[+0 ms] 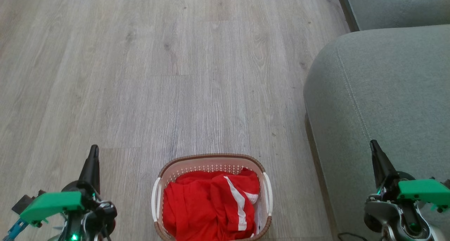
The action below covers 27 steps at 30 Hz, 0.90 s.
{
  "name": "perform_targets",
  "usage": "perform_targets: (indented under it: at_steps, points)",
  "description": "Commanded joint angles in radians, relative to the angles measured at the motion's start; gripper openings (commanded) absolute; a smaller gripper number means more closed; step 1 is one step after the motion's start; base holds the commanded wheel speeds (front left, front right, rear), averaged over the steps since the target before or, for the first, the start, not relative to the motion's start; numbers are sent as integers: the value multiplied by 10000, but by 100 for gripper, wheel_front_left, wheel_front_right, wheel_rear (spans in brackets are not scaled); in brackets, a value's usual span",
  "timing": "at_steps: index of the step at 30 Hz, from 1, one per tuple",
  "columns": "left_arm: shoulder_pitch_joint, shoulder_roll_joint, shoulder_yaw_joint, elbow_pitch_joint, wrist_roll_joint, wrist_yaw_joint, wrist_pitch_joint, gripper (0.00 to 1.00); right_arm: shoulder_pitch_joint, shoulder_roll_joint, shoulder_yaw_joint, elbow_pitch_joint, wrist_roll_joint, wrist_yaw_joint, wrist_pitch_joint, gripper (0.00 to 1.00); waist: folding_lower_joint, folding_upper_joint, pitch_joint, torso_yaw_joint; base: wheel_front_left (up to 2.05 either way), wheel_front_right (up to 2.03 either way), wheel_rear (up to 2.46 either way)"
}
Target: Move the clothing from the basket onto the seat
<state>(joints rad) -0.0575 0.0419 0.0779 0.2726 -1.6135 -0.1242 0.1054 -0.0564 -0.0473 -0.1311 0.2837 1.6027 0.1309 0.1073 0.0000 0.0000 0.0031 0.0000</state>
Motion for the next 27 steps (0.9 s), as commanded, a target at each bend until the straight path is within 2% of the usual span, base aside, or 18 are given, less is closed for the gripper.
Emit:
perform_targets:
  at_steps: [1, 27]
  points:
    - [-505, 83, 359, -276, 49, -65, 79, 0, -515, -29, 176, -389, 62, -2, 56, 0, 0, 0, 0, 0, 0, 0, 0]
    - [-505, 83, 358, -277, 48, -65, 78, 0, -515, -29, 176, -389, 62, -2, 56, 0, 0, 0, 0, 0, 0, 0, 0]
